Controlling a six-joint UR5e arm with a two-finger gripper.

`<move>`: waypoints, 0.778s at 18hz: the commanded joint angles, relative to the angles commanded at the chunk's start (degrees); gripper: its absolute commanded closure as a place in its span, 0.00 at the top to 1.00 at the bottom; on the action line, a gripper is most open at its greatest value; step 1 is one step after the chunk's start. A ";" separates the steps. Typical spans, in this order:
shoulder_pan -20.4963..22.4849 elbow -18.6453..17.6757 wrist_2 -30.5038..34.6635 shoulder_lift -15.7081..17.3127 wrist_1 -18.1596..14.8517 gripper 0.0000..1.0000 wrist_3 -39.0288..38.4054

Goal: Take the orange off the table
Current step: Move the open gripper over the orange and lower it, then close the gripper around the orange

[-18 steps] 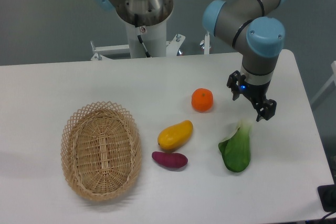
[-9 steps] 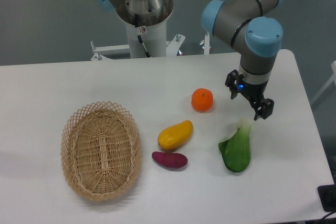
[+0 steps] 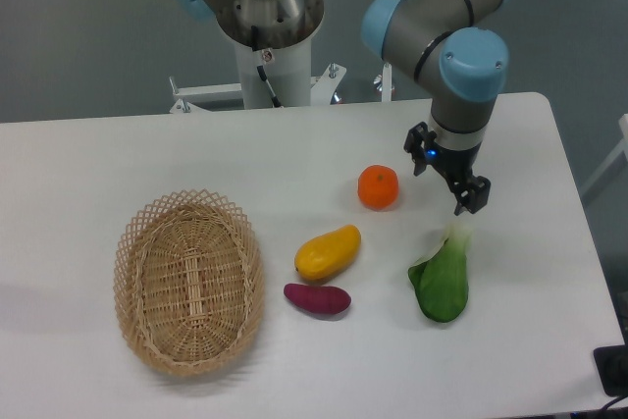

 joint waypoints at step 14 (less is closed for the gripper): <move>-1.32 -9.76 0.00 -0.08 2.64 1.00 1.14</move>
